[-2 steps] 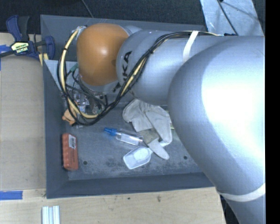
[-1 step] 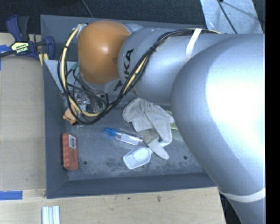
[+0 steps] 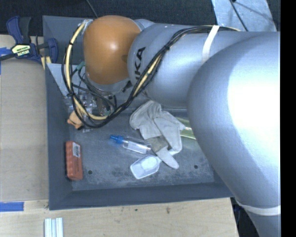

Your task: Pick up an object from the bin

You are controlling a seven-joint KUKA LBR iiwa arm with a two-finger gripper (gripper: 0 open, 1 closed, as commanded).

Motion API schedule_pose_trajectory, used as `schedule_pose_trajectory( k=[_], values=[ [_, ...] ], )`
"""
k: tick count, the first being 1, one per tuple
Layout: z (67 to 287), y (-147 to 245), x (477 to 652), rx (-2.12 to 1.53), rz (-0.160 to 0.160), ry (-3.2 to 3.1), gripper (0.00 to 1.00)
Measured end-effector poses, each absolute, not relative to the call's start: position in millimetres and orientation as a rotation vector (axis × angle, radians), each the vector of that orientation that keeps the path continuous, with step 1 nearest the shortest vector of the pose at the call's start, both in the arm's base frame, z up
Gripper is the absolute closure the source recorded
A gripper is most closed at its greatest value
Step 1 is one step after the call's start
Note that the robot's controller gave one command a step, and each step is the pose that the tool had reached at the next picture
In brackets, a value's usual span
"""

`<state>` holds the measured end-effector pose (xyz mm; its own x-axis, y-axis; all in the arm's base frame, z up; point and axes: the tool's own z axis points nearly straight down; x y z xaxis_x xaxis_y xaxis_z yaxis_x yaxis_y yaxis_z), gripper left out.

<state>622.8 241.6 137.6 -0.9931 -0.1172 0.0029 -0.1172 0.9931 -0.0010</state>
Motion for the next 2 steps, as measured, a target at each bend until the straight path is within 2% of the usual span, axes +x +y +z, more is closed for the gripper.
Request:
schedule_pose_trajectory(
  k=[1, 2],
  values=[
    [153.6, 242.3, 624.8, 0.184, -0.002, -3.141, 1.00],
    [160.8, 242.5, 625.3, 0.184, -0.004, -3.145, 1.00]
  ],
)
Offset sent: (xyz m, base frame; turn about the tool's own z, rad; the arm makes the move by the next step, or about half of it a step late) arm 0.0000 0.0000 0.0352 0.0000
